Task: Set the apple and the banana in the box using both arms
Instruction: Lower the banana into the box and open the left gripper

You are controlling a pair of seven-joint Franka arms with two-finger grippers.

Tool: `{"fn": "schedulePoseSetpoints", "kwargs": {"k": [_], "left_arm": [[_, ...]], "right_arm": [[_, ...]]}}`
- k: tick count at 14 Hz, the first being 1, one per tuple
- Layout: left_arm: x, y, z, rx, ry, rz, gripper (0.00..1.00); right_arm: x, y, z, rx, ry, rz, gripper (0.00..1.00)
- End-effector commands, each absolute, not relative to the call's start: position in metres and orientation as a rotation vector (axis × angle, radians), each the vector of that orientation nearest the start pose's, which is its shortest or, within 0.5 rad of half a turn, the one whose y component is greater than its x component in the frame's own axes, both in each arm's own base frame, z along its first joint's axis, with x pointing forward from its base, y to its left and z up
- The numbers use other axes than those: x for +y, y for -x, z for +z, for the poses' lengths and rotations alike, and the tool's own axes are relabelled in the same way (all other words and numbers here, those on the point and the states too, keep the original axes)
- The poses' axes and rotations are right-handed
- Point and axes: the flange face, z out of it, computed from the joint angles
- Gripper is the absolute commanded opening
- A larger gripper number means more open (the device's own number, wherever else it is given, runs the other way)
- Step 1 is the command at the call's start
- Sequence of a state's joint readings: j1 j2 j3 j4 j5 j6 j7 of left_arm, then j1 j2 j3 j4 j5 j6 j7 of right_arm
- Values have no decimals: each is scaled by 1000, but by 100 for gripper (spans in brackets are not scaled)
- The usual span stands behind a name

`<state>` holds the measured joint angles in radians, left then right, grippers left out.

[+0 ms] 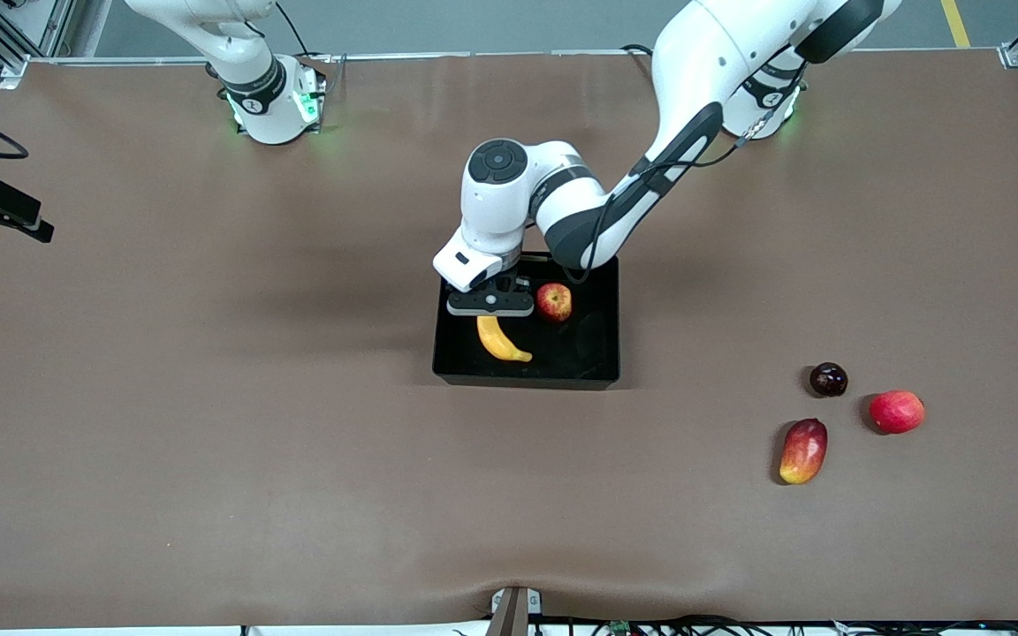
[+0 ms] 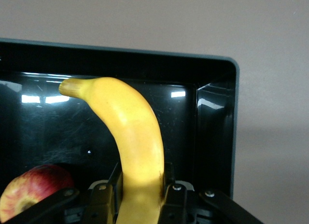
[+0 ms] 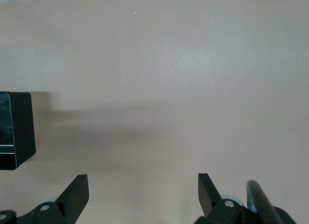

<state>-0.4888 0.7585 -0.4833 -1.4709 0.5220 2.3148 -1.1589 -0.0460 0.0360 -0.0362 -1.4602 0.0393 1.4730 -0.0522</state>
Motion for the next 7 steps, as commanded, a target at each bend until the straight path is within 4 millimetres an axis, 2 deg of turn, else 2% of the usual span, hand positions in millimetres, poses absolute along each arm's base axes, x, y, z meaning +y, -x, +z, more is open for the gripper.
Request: {"fn": "schedulePoseSetpoints", "kwargs": {"k": [1,5,7], "left_arm": [[-562,-483,279,-30,3264,-357,0],[-563,-479,250,21,3245,-354,0],[-566,-478,242,39,3269,-370,0]], "right_arm": [[-40,-549,652,49,3084,30,100],[-41,-549,651,51,3084,32,100],[-41,-549,651,51,3084,32,100]]}}
